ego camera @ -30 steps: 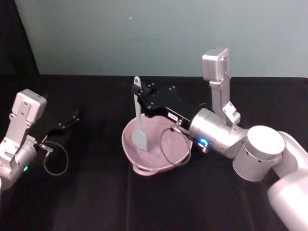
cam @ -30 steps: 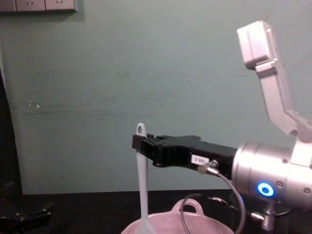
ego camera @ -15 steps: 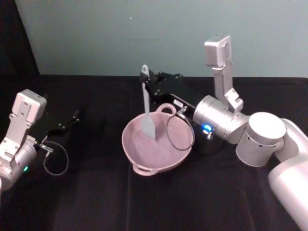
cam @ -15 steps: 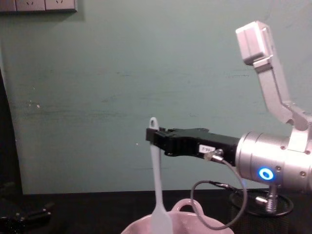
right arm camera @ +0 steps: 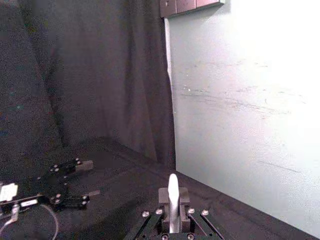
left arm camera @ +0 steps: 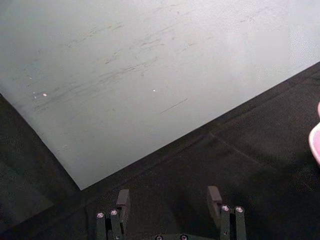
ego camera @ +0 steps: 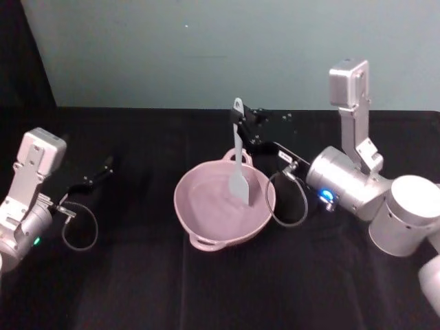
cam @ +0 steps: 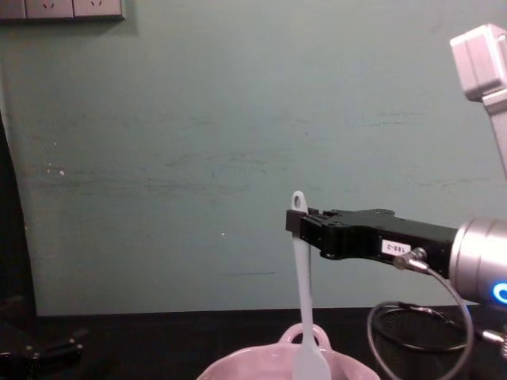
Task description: Use the one hand to pick up the spoon and stir the clear water in the bowl.
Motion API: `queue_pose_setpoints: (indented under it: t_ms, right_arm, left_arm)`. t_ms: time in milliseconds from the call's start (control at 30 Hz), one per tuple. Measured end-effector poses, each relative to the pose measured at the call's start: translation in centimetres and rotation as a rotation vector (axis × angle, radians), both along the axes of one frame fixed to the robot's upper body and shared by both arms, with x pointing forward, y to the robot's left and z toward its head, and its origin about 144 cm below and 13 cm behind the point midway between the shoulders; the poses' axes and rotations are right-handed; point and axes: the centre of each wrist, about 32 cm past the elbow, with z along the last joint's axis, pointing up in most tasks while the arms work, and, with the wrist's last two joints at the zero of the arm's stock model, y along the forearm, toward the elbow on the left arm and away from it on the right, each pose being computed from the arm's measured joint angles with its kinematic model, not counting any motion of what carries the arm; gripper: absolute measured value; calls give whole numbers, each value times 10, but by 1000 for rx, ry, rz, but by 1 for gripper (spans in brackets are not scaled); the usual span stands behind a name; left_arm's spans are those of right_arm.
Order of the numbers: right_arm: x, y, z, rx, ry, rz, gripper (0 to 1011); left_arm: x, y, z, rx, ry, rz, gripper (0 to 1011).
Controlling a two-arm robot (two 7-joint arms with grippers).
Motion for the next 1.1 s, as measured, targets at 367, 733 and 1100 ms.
queue_pose_setpoints:
  t_ms: [367,733,1100]
  right_arm:
    - [-23,10,-9,12,4,39,112]
    - [-12,37,-10,35,-4,91,112]
    - [13,38,-3,32,-10,62,112]
  left_arm:
    - [0,0,0,0,0,0,1011]
    - [0,0,0,0,0,0,1011]
    - [0,0,0,0,0,0,1011]
